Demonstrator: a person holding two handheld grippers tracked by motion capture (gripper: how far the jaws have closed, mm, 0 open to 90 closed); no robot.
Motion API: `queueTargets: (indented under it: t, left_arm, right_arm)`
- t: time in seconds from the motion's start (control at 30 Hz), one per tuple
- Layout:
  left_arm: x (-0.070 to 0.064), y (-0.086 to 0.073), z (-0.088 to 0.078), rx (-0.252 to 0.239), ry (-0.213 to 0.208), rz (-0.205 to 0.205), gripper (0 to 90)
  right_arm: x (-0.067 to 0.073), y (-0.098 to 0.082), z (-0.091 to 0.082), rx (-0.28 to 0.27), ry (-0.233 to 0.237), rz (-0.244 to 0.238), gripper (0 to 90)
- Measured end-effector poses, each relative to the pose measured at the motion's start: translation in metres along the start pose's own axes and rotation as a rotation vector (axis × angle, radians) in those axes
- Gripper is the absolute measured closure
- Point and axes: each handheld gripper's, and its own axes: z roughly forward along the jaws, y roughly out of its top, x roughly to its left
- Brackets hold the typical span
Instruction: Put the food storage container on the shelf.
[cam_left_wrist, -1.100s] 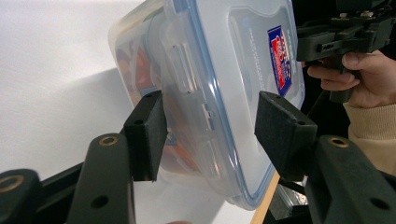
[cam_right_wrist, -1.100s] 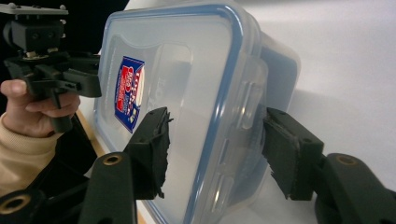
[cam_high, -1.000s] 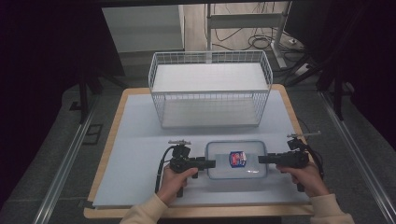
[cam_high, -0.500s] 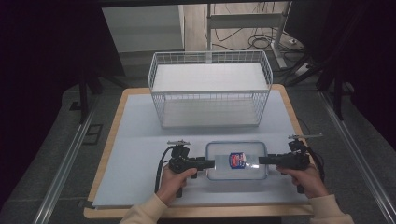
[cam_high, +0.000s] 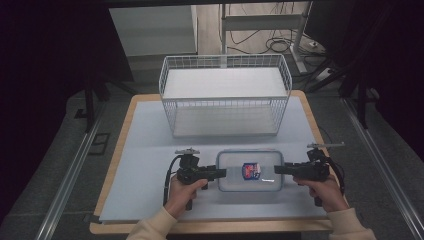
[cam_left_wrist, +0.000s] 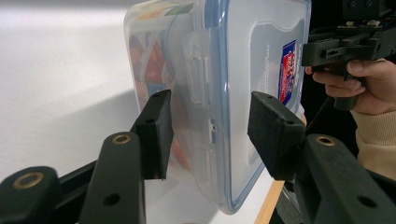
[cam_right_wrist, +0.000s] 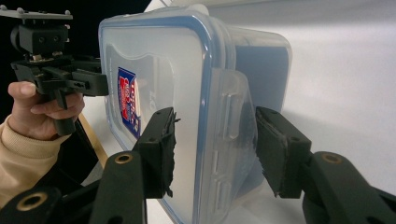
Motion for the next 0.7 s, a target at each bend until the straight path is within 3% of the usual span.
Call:
queueTargets:
  t: [0.2,0.7]
  left_arm:
    - [-0.004,0.006,-0.011,-0.016,0.006,0.031,51.7]
    - [-0.013,0.032,-0.035,-0.053,0.029,0.063,52.1]
  right_arm:
    - [0.011,0.007,-0.002,-0.027,0.0,-0.033,49.8]
    - [0.029,0.033,-0.002,-0.082,0.019,-0.078,49.6]
